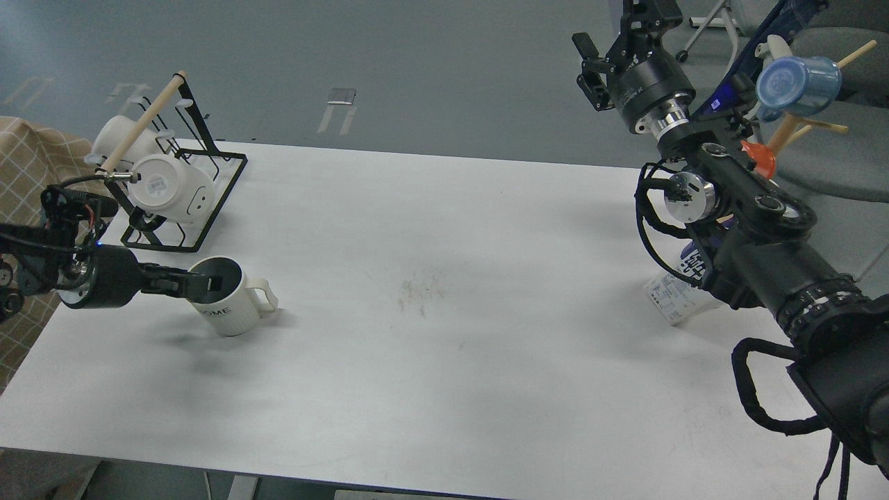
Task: Place cup and milk with both arms
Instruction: 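Grasp the white mug by its rim with the left gripper, then carry the mug toward the table center and set it down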
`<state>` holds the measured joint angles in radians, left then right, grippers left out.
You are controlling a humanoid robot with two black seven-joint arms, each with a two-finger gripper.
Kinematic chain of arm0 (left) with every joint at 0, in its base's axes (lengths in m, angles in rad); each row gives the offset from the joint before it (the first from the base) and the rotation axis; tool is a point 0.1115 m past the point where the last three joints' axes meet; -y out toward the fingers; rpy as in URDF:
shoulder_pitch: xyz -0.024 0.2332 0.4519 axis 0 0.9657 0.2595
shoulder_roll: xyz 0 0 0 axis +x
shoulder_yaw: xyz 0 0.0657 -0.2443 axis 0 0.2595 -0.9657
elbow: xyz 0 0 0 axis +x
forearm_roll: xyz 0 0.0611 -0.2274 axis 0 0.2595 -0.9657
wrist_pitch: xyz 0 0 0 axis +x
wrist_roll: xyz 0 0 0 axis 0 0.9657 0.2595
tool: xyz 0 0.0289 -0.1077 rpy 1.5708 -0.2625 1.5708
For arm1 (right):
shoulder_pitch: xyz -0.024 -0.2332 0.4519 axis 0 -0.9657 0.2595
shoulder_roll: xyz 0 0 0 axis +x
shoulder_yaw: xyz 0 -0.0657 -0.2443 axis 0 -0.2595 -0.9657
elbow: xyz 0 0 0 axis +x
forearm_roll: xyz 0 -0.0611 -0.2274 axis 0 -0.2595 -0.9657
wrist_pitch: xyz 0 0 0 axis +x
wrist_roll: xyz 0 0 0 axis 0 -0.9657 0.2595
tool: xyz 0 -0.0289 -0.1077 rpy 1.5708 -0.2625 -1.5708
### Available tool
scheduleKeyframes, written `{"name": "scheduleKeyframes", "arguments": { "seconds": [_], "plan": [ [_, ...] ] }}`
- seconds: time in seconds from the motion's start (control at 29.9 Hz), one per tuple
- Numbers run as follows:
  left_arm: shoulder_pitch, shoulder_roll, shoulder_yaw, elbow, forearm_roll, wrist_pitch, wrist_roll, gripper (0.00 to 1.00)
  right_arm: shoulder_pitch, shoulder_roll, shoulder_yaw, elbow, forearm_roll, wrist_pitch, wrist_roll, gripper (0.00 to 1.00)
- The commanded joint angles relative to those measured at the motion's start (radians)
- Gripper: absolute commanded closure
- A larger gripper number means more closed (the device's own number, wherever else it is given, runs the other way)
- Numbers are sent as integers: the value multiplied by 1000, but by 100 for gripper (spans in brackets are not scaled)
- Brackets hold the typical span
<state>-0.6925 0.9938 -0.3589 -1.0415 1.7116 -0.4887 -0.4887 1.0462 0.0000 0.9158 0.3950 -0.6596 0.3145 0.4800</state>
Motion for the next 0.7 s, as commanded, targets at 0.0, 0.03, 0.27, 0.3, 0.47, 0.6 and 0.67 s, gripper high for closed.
{"name": "scheduleKeyframes", "arguments": {
  "seconds": [0.0, 0.03, 0.27, 0.3, 0.47, 0.6, 0.67],
  "plan": [
    [-8, 0, 1, -2, 0, 0, 0, 100, -2, 0, 0, 1, 0, -2, -1, 0],
    [-18, 0, 1, -5, -1, 0, 0, 100, -2, 0, 0, -1, 0, -2, 0, 0],
    [-79, 0, 0, -43, -4, 0, 0, 100, -2, 0, 2, 1, 0, -2, 0, 0],
    [-90, 3, 0, -60, -4, 0, 0, 100, -2, 0, 2, 1, 0, -2, -1, 0],
    [-139, -1, 0, -147, -4, 0, 0, 100, 8, 0, 3, -1, 0, -5, -1, 0],
    [-206, -52, 0, -212, -4, 0, 12, 100, 37, 0, 2, -2, 0, -8, -1, 0],
    [-226, -96, 0, -213, -4, 0, 21, 100, 50, 0, 2, -4, 0, -8, -1, 0]
  ]
}}
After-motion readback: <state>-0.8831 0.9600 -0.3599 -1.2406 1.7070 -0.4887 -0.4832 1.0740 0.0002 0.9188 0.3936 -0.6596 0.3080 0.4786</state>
